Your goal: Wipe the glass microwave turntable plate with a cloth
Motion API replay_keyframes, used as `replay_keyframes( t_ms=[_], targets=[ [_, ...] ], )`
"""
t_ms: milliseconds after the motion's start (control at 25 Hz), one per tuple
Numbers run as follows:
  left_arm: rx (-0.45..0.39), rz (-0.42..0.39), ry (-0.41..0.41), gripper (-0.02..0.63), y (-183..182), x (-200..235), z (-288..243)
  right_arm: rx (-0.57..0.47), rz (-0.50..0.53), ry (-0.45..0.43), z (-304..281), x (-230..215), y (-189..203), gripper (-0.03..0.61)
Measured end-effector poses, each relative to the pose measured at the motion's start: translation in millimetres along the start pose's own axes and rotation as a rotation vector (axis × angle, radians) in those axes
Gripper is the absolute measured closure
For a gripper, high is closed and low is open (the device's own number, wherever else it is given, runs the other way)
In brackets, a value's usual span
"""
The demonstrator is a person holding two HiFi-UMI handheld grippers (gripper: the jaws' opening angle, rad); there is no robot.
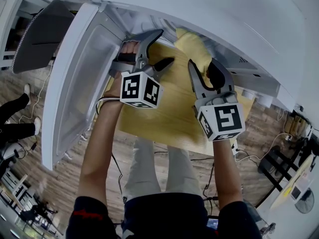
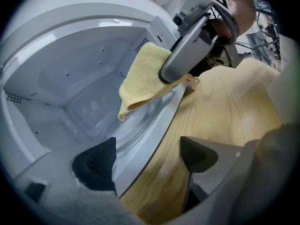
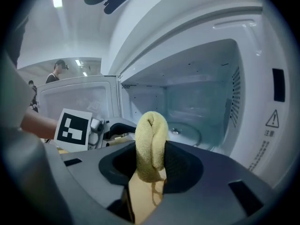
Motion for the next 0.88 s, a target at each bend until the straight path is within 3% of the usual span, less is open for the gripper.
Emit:
replay_keyframes(
  t_ms=[360,880],
  targets=[
    [0.000,0.001,0.000,0.195,0,0,0,-0.056,-0.046,0.078,-30,-15,-21,0.437],
    [-0.004,-0.005,0.000,0.195,0,0,0,-0.042,-0.047,0.271,-54,-48,-26,0.434]
  ],
)
Point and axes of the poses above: the fingertips, and each gripper's own axes: z backward along the fingers, x to its left, y out of its underside, the point moved 3 cm from there along z, backward along the fingers, and after that the axes turned 6 degrees about x, right-handed, at the moved point
